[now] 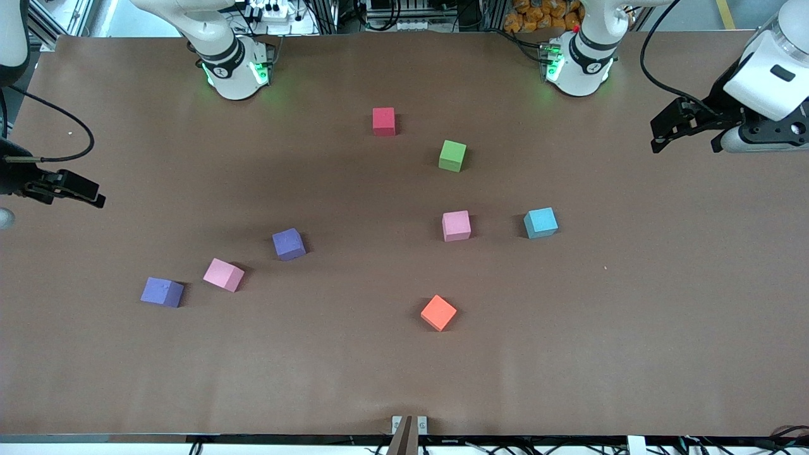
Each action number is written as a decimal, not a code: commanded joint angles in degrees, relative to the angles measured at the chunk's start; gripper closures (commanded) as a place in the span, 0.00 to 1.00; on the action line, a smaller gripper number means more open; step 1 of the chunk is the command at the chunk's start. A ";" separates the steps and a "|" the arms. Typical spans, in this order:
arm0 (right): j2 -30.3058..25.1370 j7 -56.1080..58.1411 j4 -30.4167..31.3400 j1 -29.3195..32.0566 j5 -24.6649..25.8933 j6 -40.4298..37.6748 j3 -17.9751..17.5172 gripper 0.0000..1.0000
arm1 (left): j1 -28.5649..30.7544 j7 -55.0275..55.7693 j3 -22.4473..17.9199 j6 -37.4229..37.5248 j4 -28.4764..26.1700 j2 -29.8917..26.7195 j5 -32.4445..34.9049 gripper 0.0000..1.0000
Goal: Arrange blocks into number 1
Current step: 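Reach the right gripper to a pink block while the left gripper moves out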
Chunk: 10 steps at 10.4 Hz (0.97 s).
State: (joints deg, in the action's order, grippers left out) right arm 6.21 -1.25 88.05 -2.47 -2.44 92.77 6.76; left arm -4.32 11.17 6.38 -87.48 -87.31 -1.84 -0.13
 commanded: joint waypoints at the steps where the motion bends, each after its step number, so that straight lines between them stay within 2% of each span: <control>1: 0.12 -0.69 -0.68 1.24 0.77 -0.83 -1.23 0.00 | 0.46 -1.77 -0.05 1.09 0.21 -0.71 -1.62 0.00; 6: 0.12 -0.95 -0.59 1.42 0.60 -0.83 -1.14 0.00 | 0.46 -0.37 0.12 1.09 -0.31 0.69 -0.92 0.00; 7: 0.38 -1.21 -0.51 1.51 0.25 -0.75 -1.14 0.00 | 0.11 1.29 0.30 1.00 -1.53 2.35 -1.01 0.00; 9: 4.31 -1.65 -0.07 1.25 -0.89 0.57 -1.14 0.00 | -1.29 2.19 0.56 -0.66 -4.00 5.60 -1.53 0.00; 10: 7.21 -1.74 -0.15 1.59 -3.59 1.18 -1.14 0.00 | -2.17 2.80 0.65 -1.45 -4.70 7.44 -1.62 0.00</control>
State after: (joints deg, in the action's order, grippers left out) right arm 9.05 -2.01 88.69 -2.30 -3.66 93.09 6.67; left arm -5.39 12.49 6.94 -87.88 -91.38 3.28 -0.30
